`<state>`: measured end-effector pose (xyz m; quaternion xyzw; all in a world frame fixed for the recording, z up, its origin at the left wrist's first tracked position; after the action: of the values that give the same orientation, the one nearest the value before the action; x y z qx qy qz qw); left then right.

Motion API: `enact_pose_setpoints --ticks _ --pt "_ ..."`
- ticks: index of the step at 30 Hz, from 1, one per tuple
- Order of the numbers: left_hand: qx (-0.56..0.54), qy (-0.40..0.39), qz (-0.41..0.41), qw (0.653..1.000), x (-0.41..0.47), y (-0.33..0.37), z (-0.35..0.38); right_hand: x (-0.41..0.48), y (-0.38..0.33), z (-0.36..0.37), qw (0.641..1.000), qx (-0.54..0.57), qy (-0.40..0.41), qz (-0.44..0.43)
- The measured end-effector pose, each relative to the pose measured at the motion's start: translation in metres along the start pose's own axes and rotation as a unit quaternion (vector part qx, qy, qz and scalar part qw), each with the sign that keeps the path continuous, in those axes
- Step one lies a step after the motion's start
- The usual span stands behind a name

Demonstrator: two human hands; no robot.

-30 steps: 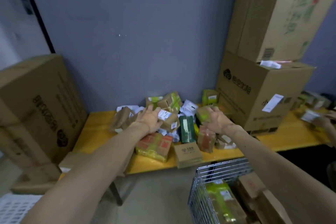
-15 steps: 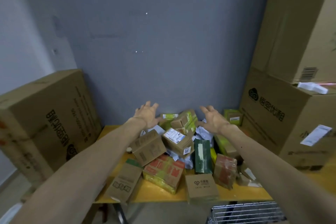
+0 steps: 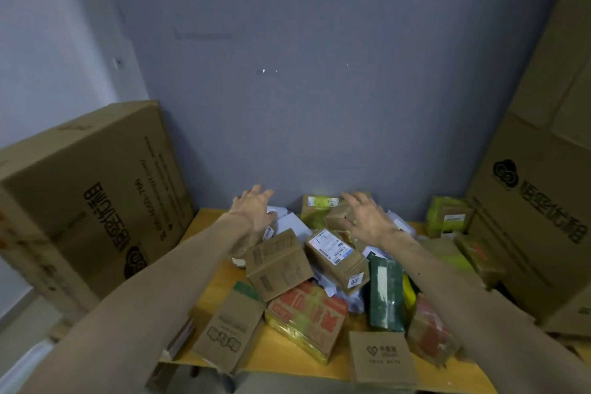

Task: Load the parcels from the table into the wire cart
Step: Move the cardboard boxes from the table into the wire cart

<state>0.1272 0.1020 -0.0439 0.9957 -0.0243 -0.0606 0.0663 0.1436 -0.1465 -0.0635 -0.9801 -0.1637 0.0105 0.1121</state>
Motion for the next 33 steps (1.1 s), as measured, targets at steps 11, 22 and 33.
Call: enact_pose_setpoints --ticks 11,22,33 --pt "-0.029 -0.059 0.04 0.997 0.116 -0.076 0.057 0.093 -0.004 0.069 0.996 -0.022 -0.043 0.069" --pt "-0.082 -0.11 0.059 0.989 0.184 -0.125 0.143 0.129 0.019 0.164 0.983 -0.061 -0.139 0.105" --pt "-0.185 -0.176 -0.047 0.966 0.228 -0.187 0.242 0.142 0.041 0.221 0.981 -0.033 -0.159 0.109"
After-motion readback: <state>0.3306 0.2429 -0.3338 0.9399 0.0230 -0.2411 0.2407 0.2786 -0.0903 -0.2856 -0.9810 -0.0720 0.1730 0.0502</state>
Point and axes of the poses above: each hand's wrist, its own x-axis towards the middle knuckle, its own z-axis out of the palm, y = z × x, the point moved 7 cm from there along x, towards the middle knuckle, and after that the axes turned 3 degrees about -y, right-handed, at the moved point
